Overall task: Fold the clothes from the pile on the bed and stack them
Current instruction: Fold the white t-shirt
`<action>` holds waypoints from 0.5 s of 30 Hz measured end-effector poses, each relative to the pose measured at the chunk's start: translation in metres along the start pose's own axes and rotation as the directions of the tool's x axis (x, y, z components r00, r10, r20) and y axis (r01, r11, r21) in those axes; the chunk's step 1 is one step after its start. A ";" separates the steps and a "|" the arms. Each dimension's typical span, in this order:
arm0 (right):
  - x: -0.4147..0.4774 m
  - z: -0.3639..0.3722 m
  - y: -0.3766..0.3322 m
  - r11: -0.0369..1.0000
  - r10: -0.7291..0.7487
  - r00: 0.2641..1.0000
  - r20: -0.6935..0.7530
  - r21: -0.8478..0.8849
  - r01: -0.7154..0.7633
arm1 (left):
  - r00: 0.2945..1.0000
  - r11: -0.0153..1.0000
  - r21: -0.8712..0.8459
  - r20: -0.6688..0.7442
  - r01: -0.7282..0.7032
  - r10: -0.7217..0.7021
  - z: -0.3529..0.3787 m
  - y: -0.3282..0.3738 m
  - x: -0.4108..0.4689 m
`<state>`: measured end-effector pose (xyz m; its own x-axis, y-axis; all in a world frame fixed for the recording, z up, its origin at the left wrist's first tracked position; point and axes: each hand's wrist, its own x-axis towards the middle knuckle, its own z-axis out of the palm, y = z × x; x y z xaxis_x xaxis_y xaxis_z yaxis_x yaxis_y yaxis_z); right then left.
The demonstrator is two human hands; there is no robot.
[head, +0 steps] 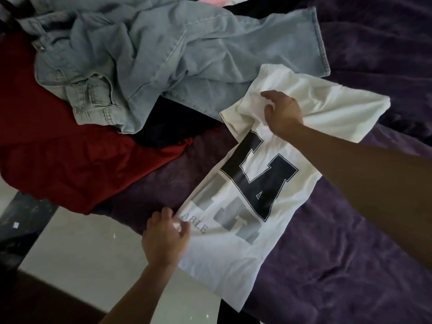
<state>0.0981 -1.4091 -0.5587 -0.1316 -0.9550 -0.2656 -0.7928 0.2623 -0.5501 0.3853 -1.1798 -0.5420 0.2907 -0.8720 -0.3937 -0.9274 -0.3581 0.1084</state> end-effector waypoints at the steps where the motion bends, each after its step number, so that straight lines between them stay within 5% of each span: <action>1: -0.009 0.004 0.008 0.997 -0.052 0.996 0.067 -0.060 0.056 | 1.000 1.000 -0.010 -0.028 -0.011 0.010 0.004 0.002 -0.001; 4: -0.038 0.016 0.036 0.979 -0.138 0.960 0.244 -0.114 0.170 | 0.998 1.000 0.004 -0.054 -0.010 0.010 0.014 0.001 -0.001; 9: -0.101 0.018 0.042 0.977 -0.203 0.973 -0.108 -0.083 0.195 | 0.998 0.999 -0.038 -0.059 -0.032 0.029 0.017 -0.002 -0.002; 15: -0.235 0.068 0.036 0.959 -0.285 0.957 -0.055 -0.024 0.284 | 0.999 0.998 -0.060 0.044 -0.015 0.017 0.009 -0.011 -0.003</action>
<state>0.1413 -1.1662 -0.5699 0.0667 -0.9963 -0.0539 -0.8115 -0.0227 -0.5839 0.3920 -1.1701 -0.5505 0.2641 -0.8626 -0.4315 -0.9157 -0.3648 0.1688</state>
